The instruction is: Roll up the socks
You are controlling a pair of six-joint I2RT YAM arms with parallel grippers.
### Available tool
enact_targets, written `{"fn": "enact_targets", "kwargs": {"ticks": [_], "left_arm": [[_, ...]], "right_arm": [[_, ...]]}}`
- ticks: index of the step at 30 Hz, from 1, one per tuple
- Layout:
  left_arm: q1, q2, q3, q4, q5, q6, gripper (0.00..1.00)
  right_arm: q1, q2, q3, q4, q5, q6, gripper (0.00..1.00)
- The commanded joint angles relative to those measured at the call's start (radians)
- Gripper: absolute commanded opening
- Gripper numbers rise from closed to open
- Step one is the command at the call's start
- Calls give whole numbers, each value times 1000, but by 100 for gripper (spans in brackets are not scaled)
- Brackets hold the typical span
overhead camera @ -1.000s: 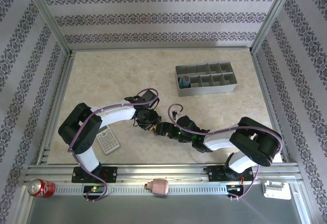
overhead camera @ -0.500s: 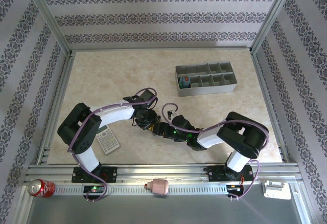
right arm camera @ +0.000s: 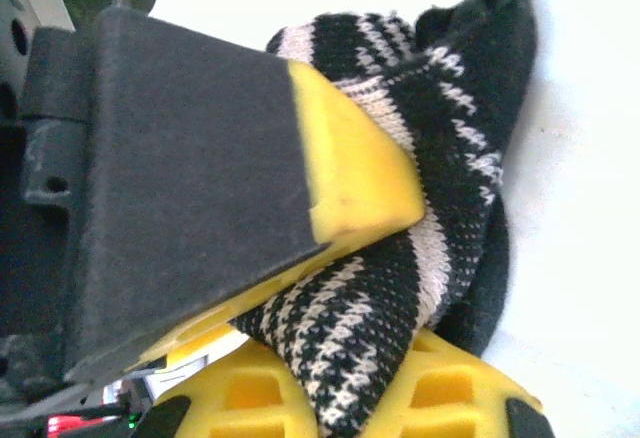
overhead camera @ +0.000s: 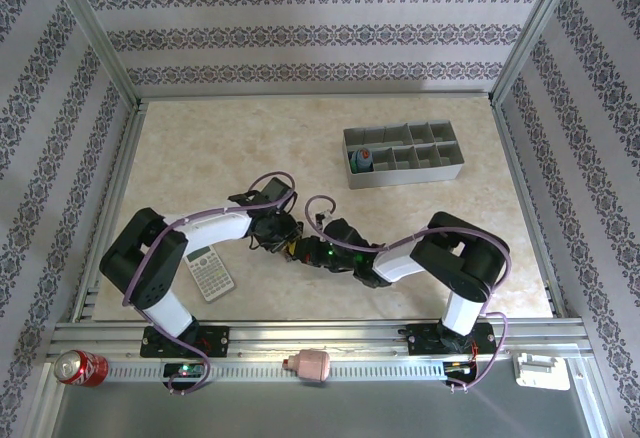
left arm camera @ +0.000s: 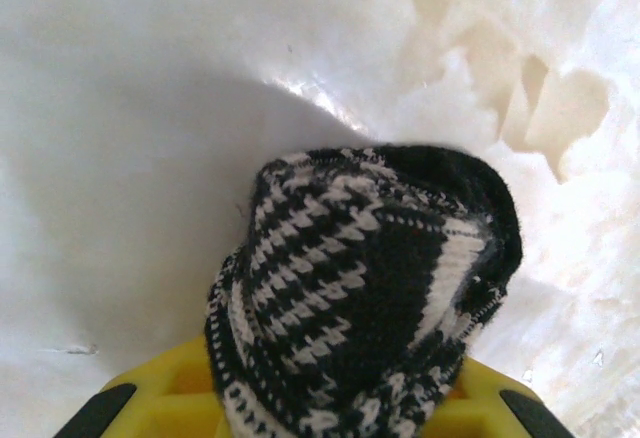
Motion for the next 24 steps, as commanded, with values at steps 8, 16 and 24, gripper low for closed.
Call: {"fn": "enact_targets", "kwargs": {"ticks": [8, 16, 24], "left_arm": [[66, -139, 37, -194, -68, -17, 85], [131, -214, -8, -21, -3, 27, 88], [127, -204, -100, 197, 87, -16, 84]], "right_arm": [[7, 28, 43, -262, 110, 29, 0], [-8, 29, 66, -230, 68, -8, 0], [-39, -150, 85, -419, 100, -193, 0]]}}
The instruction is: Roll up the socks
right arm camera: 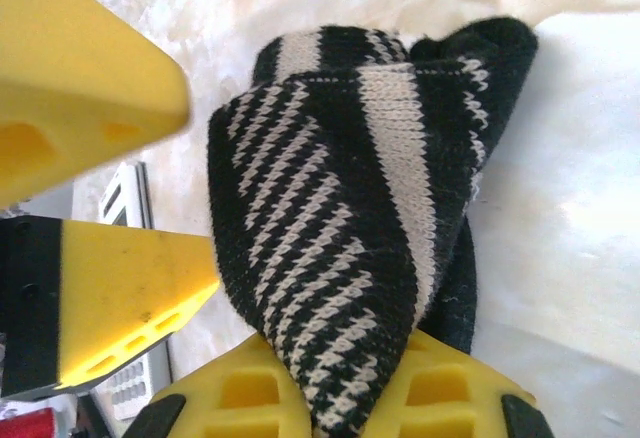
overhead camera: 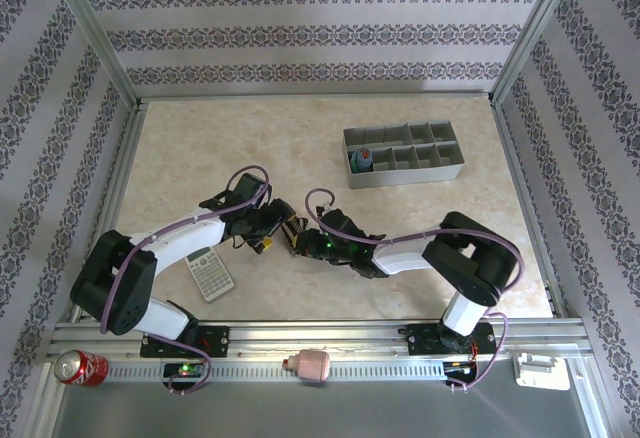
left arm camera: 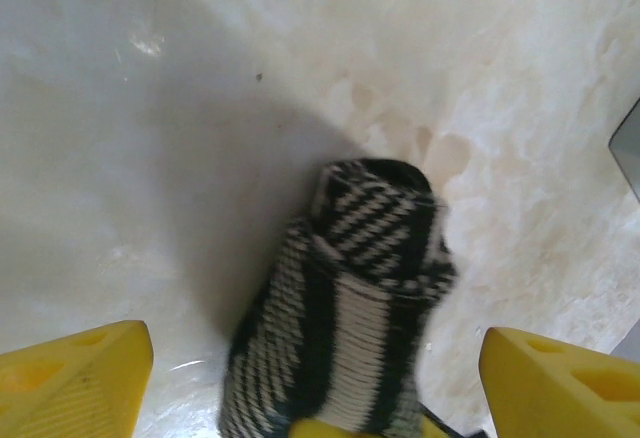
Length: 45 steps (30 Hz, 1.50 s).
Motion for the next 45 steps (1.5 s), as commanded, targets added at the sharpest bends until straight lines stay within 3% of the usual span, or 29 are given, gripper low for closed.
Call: {"fn": "enact_targets", "kwargs": {"ticks": [1, 7, 15, 19, 25, 32, 37, 45], "left_arm": [[5, -21, 14, 90, 2, -11, 84], [9, -80, 80, -30, -92, 38, 86], [-6, -80, 66, 122, -39, 31, 83], [-45, -52, 76, 250, 25, -10, 82], [-108, -16, 81, 288, 77, -59, 82], [-109, 19, 103, 336, 55, -84, 82], [-109, -11, 115, 317, -7, -98, 84], [-111, 51, 106, 384, 91, -157, 83]], "right_arm": [[-9, -103, 13, -211, 54, -136, 0], [-15, -274, 33, -464, 170, -212, 0], [-62, -371, 74, -573, 214, -275, 0], [-77, -346, 98, -552, 175, -270, 0], [-146, -346, 163, -550, 69, -217, 0], [-206, -328, 186, -541, -126, -152, 0], [-216, -346, 144, -532, -149, -128, 0], [-237, -338, 148, -491, -228, -115, 0]]}}
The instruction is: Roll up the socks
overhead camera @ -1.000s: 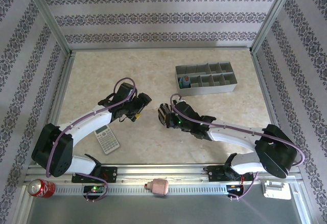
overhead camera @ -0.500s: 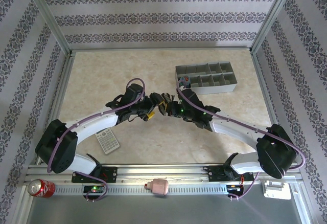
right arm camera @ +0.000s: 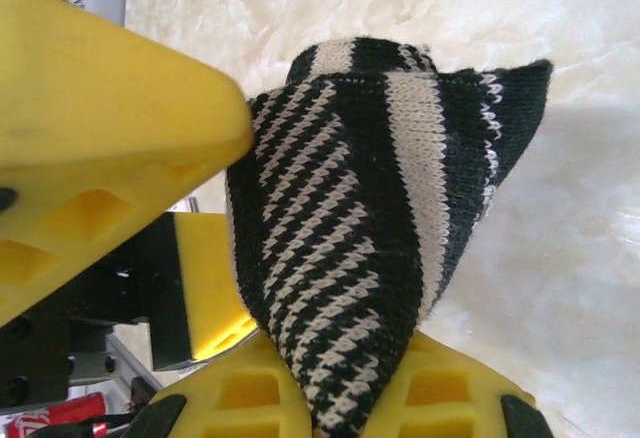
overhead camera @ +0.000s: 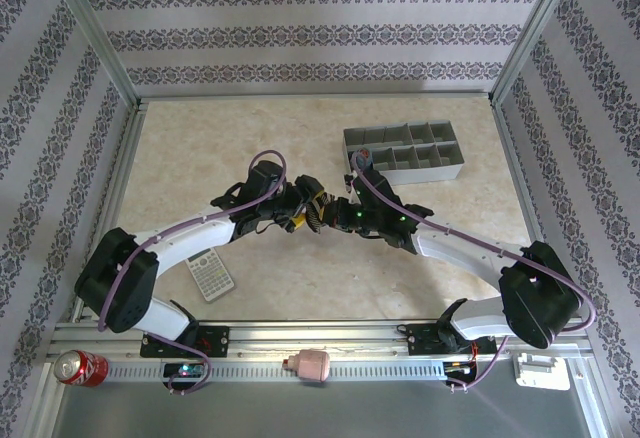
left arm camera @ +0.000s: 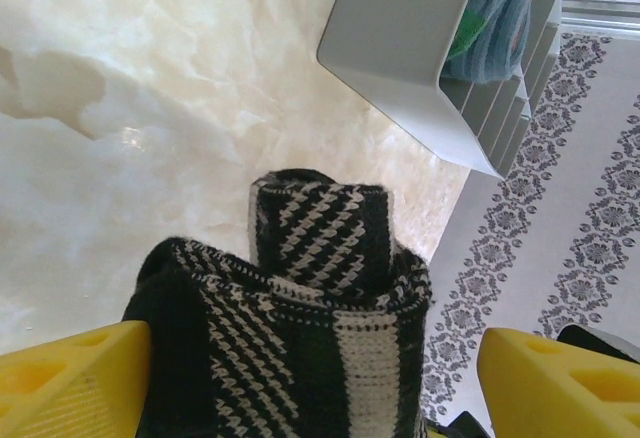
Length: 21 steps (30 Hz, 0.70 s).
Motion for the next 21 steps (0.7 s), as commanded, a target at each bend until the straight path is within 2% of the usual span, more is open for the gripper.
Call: {"fn": "enact_targets", "kwargs": {"ticks": [1, 10, 18, 21], "left_arm": [[-5, 21, 25, 63, 34, -33, 83], [6, 55, 22, 89, 26, -30, 74], [26, 65, -1, 127, 37, -19, 46], [26, 70, -12, 156, 51, -27, 31]], "right_arm": [[-12, -2, 3, 54, -74, 23, 0], [-32, 27, 11, 107, -237, 109, 0], [-71, 27, -37, 155, -334, 192, 0], [-84, 40, -27, 178, -368, 206, 0]]}}
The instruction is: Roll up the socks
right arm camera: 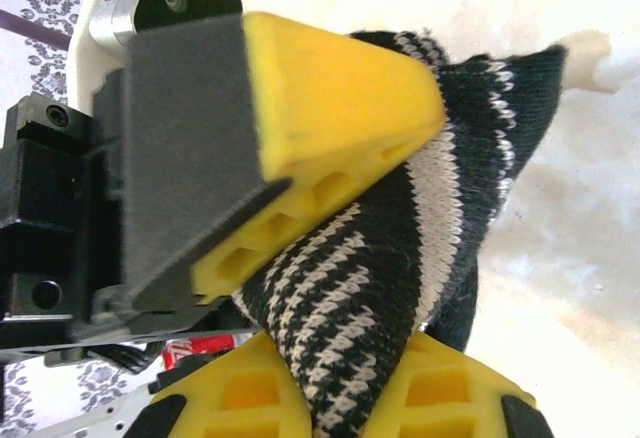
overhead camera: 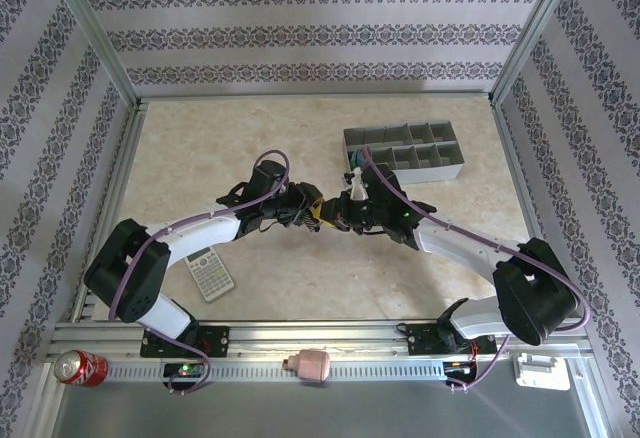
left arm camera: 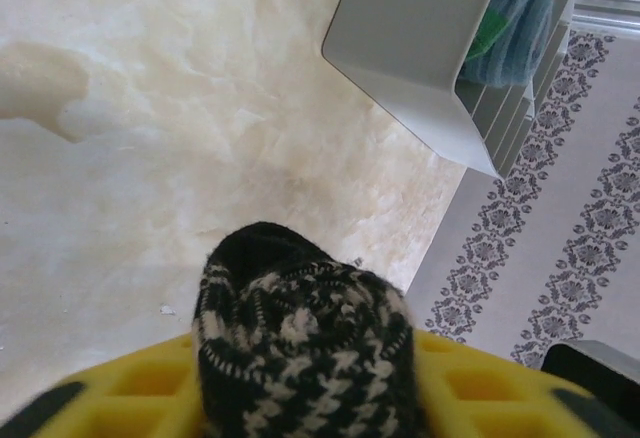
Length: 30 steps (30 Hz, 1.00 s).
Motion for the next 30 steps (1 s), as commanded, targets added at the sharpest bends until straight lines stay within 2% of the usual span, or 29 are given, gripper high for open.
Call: {"fn": "enact_targets", "kwargs": {"ticks": [1, 3, 6, 8, 11, 12, 17, 22, 26, 30], "left_arm": [[12, 10, -15, 91, 13, -3, 25], [13, 7, -15, 93, 15, -3, 16], [15, 5, -13, 104, 18, -17, 5], [19, 2, -13, 120, 14, -40, 2], [27, 4, -16, 162, 9, -98, 1], [30, 7, -16, 175, 7, -119, 0], [32, 24, -9, 246, -4, -214, 0], [35, 47, 4, 298, -18, -281, 0], [35, 62, 3, 342, -45, -311, 0], [35, 84, 14, 382, -65, -316, 0]], "right_arm": [[-15, 17, 0, 57, -86, 48, 0], [-26, 12, 3, 56, -83, 62, 0], [-41, -18, -8, 73, -62, 92, 31], [-51, -66, -30, 80, -16, 120, 47], [-57, -180, -109, 125, 110, 206, 69], [-57, -210, -142, 157, 143, 247, 72], [-14, -235, -283, 435, 233, 492, 79], [62, -180, -280, 576, 374, 610, 87], [94, -91, -242, 706, 405, 749, 88], [142, -60, -221, 721, 446, 833, 89]]}}
